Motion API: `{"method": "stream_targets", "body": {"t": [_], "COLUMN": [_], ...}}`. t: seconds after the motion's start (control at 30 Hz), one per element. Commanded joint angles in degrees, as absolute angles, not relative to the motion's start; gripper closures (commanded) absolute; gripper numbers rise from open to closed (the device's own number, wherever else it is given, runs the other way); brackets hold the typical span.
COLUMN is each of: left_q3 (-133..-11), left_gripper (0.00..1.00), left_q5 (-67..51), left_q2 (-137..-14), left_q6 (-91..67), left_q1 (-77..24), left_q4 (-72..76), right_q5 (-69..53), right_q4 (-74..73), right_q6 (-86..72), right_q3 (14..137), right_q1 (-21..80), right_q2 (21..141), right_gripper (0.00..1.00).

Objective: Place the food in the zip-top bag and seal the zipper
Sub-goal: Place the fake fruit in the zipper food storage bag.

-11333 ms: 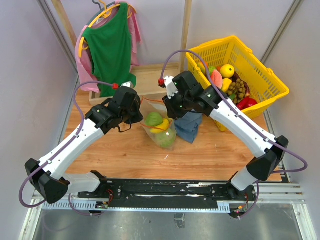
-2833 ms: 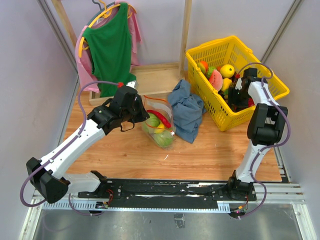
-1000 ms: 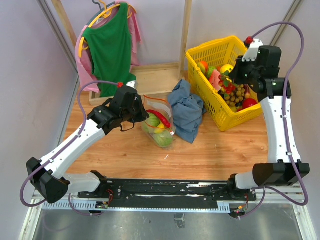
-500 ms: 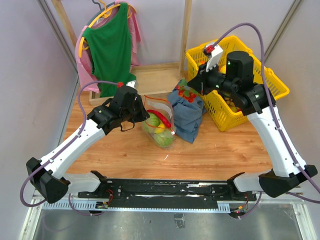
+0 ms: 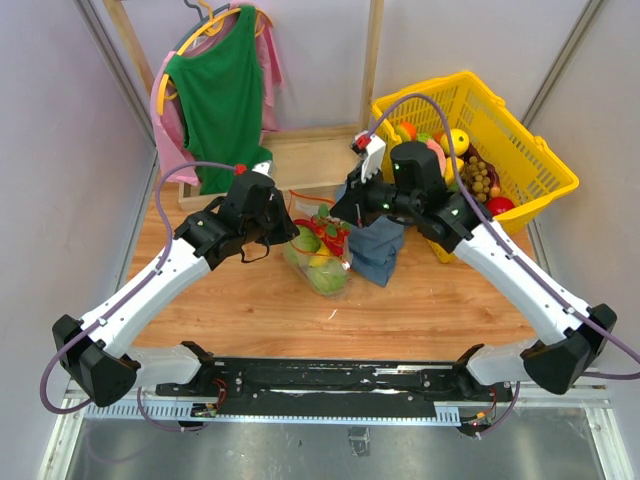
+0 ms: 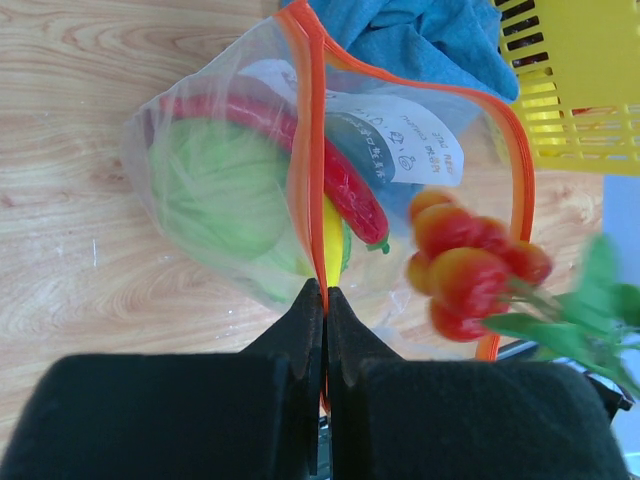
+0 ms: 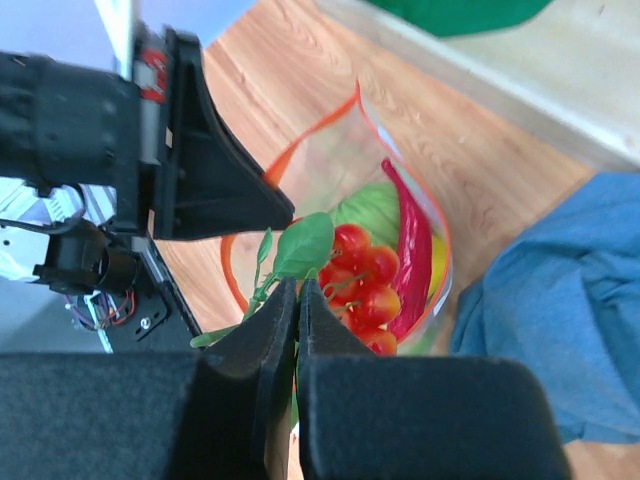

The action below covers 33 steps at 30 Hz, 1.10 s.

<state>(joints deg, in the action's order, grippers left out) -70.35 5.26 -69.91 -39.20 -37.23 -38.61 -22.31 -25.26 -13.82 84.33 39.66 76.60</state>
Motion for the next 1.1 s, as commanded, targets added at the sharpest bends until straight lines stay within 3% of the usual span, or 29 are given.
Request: {"method": "stream_targets", "body": {"t": [0.0, 0.37, 0.47, 0.53, 0.67, 0.73, 1.07], "left_q3": [-70.9, -70.42, -70.51, -70.51, -70.27, -70.15, -69.22], "left_gripper": [1.0, 1.0, 1.0, 1.0, 1.0, 1.0, 1.0], "left_q5": [4.53, 3.89, 4.08, 3.96, 3.74, 3.69, 4.14], "left_q2": [-69.52, -69.55, -69.39, -69.38, -69.11, -68.79, -67.78], "left_q6": [-39.52, -39.56, -39.47, -39.31, -39.02, -38.89, -38.3], "left_q1": [-36.83, -36.81, -36.8, -36.8, -36.81, -36.82, -36.76], "left_q4": [-35.98, -35.53, -35.6, -35.6, -35.48, -35.4, -34.93], "right_q5": [-21.51, -14.4, -11.81, -10.86, -10.71, -11.21, -7.64], "right_q4": [-19.86, -27.64, -30.31, -32.17, -34.12, -35.61, -47.08], "right_q6": [-18.16, -17.47, -16.53, -15.6, -13.04, -11.46, -3.27], "right_q3": [80.82, 83.41, 83.32, 83.94, 86.09, 87.89, 96.18], "right_q1": [41.55, 45.17, 45.47, 45.5, 45.37, 45.02, 32.99], "right_q2": [78.03, 81.82, 81.77, 81.73, 80.89, 80.54, 79.07], "right_gripper": [0.99, 0.99, 0.94, 0.87, 0.53, 0.44, 0.33]}}
